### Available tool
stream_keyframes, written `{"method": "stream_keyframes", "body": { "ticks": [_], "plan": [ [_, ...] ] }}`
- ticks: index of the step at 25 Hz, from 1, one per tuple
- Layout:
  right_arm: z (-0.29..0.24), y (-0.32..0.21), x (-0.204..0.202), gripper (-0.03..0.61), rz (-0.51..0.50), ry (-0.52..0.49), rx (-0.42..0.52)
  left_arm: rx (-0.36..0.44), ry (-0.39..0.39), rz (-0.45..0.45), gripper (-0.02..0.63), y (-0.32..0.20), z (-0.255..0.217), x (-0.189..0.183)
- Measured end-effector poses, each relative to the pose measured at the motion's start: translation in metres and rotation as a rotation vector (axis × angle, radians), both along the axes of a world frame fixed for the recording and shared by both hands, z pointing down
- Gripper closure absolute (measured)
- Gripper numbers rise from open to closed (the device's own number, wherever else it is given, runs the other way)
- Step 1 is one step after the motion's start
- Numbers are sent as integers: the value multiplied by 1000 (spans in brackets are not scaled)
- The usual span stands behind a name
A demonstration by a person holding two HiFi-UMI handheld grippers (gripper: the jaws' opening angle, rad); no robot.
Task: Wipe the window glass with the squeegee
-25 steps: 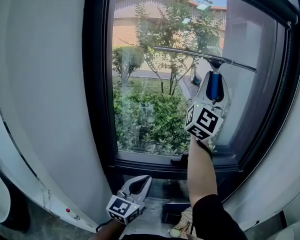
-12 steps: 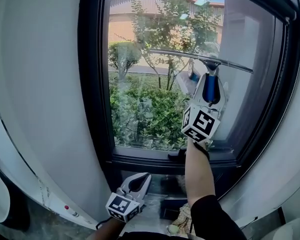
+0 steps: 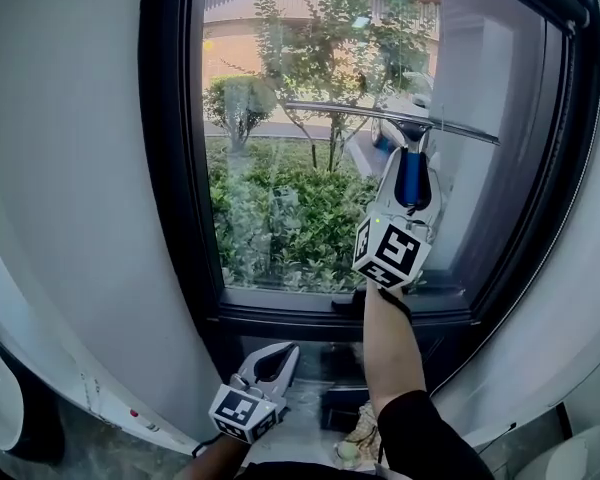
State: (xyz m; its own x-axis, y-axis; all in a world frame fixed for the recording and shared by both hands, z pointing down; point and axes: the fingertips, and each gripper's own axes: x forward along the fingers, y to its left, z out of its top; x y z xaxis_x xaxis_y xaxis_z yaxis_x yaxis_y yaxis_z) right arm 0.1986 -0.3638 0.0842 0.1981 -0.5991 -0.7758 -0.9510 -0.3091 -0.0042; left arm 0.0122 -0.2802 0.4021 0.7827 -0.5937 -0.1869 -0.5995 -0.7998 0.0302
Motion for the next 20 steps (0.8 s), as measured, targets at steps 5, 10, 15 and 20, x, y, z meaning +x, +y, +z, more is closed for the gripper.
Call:
{"method": "stream_keyframes", "body": {
  "ticks": [5, 10, 15, 20],
  "plan": [
    [8, 1, -1, 449, -1, -6, -14, -3, -3, 0, 614, 3, 2, -2],
    [16, 2, -1, 450, -1, -16, -33, -2, -6, 1, 614, 5, 1, -3],
    [27, 3, -2, 449, -4, -15, -53, 1, 4, -2, 614, 6, -1, -4],
    [35, 4, -1, 449, -2, -13, -66, -7, 6, 4, 614, 9, 2, -1]
  ]
}}
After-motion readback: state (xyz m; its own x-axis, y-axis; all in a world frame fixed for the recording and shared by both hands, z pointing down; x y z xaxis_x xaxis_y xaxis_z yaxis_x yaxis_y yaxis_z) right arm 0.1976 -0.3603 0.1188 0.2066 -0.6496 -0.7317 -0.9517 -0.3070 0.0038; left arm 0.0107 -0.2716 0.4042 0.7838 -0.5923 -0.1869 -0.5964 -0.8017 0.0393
